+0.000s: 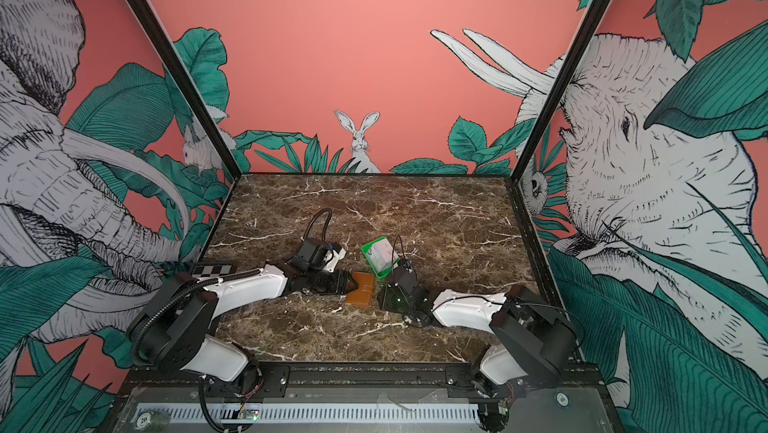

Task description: Put the credit cards into the card holder

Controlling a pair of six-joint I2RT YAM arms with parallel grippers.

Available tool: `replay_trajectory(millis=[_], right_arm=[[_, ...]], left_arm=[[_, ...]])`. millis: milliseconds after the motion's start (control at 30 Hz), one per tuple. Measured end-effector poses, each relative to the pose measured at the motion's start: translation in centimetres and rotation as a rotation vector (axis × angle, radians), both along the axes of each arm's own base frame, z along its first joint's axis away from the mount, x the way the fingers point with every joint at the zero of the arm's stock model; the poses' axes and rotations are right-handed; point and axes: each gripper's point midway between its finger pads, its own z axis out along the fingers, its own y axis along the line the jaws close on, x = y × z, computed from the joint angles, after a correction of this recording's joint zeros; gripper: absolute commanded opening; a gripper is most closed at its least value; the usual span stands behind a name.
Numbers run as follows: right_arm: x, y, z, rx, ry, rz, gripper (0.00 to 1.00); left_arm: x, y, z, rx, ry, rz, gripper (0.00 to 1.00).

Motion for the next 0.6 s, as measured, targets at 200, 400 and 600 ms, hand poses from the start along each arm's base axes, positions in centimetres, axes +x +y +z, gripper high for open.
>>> replay_trajectory(millis=[200, 400, 600], right_arm=[[0.9, 1.6, 0.0, 0.038, -0.001, -0.007, 0.39], [1.0, 3.1, 0.0, 0.069, 0.0, 0.016, 0.36], [1.3, 4.3, -0.2, 0.104, 0.001, 0.02, 0.3]], left_arm=[[0.0, -0.3, -0.6, -0.022, 0.031, -0.008, 0.63], [0.0, -0.7, -0.5, -0.055, 0.036, -0.02, 0.62], [-0.1, -1.2, -0.4, -0.096, 0.043, -0.024, 0.61]])
